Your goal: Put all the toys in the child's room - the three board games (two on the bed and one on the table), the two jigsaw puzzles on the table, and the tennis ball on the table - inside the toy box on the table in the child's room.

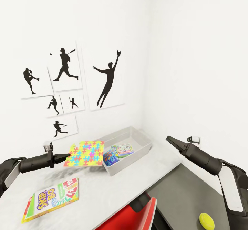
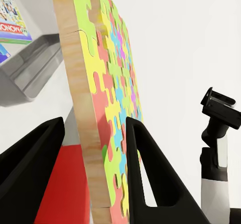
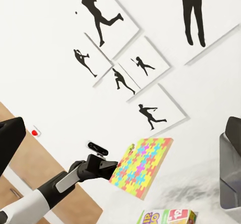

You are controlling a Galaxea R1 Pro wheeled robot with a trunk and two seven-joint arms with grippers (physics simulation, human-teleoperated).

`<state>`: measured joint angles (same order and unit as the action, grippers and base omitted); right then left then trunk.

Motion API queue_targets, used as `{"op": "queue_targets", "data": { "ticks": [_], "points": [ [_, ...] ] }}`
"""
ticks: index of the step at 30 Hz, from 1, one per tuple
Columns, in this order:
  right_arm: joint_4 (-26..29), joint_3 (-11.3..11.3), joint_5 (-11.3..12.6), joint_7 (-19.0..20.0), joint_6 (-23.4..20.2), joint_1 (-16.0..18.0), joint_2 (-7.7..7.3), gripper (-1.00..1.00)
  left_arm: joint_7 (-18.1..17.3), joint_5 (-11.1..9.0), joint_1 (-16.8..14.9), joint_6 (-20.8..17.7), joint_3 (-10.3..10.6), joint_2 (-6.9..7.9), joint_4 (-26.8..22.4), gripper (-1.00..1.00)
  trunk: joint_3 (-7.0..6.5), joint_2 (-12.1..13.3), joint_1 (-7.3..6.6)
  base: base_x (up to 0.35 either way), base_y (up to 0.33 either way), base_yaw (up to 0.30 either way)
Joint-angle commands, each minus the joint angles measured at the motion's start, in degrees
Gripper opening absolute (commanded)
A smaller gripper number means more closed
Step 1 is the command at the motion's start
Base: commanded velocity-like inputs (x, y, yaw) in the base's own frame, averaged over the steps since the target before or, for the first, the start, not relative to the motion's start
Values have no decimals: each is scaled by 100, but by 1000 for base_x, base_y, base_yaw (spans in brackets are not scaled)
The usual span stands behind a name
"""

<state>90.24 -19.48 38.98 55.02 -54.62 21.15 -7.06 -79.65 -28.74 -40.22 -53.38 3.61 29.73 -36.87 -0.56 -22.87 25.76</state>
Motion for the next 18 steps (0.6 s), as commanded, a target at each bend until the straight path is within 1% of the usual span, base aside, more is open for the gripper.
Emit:
{"op": "queue_targets", "data": {
  "ticks": [1, 18],
  "points": [
    [-3, -5, -5, 21, -23, 3, 0, 100, -16, -27, -4, -58, 26, 6, 4, -100, 3, -5, 2, 0, 0, 0],
    [-6, -2, -14, 19, -14, 3, 4, 100, -16, -27, -4, -58, 35, 3, 5, -100, 3, -5, 2, 0, 0, 0]
  ]
}}
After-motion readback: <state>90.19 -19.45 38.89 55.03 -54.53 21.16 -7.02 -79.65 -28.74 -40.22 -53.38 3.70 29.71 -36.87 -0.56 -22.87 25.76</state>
